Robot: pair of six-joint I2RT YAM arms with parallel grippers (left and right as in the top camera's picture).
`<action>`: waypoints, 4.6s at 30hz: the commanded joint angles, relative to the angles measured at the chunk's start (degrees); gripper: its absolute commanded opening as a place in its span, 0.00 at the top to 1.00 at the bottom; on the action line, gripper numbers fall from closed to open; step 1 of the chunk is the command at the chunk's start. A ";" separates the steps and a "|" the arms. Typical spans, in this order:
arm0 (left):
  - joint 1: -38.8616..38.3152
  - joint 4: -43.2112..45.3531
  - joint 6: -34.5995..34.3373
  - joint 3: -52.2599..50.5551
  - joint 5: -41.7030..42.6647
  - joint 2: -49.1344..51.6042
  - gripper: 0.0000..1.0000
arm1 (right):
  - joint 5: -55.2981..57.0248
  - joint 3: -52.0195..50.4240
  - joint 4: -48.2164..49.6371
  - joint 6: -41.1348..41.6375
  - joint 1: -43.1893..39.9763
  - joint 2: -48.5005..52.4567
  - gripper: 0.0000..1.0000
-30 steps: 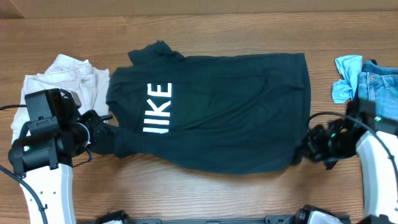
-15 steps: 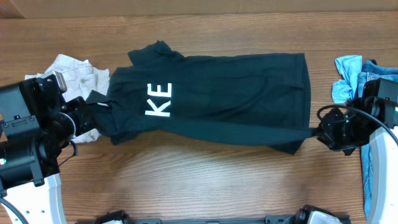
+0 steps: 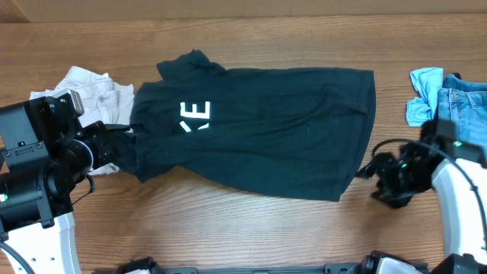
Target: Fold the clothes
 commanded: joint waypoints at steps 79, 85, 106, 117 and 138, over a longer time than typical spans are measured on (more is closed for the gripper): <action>-0.42 3.19 6.51 1.44 0.96 9.38 0.96 | 2.99 10.93 26.12 -3.74 11.45 29.03 0.57; -0.42 2.84 6.47 1.44 0.96 9.38 0.96 | -1.66 9.94 30.45 -2.78 11.45 29.03 0.62; -0.42 2.71 6.51 1.44 0.96 9.38 0.96 | -0.59 10.73 23.85 -3.85 11.41 27.26 0.96; -0.42 2.29 7.15 1.51 0.74 9.25 0.96 | 13.07 16.13 4.15 1.90 4.55 3.41 0.96; -0.39 -6.67 10.51 5.66 0.02 6.49 0.96 | -0.42 16.26 -7.58 -9.84 -3.08 -9.38 0.96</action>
